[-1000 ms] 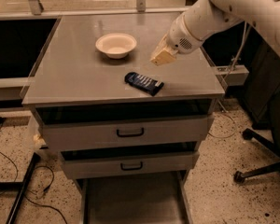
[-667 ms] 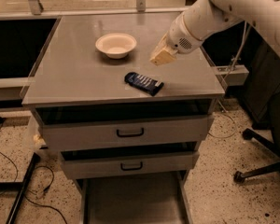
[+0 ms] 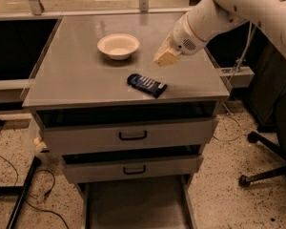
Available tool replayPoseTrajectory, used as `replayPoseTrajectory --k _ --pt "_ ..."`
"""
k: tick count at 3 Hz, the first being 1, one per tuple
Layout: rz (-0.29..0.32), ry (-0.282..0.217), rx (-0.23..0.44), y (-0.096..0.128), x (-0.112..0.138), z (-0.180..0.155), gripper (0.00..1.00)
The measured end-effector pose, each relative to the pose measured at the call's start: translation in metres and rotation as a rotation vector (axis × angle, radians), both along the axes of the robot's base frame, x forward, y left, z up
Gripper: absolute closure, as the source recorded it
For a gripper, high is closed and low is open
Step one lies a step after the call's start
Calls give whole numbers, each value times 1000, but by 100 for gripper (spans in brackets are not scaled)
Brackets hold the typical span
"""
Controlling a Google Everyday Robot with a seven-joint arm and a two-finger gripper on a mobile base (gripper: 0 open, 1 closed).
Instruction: Place rxbar blueberry into bottom drawer
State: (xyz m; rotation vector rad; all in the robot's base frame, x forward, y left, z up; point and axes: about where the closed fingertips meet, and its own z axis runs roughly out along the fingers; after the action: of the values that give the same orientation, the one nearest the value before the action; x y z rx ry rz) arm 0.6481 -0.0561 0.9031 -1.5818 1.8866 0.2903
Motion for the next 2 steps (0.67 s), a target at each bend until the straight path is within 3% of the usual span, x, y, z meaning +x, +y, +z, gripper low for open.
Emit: replayPoseTrajectory --k 1,2 --pt "3 35 14 5 -15 -7 11" --pt "-6 87 44 11 -38 -21 0"
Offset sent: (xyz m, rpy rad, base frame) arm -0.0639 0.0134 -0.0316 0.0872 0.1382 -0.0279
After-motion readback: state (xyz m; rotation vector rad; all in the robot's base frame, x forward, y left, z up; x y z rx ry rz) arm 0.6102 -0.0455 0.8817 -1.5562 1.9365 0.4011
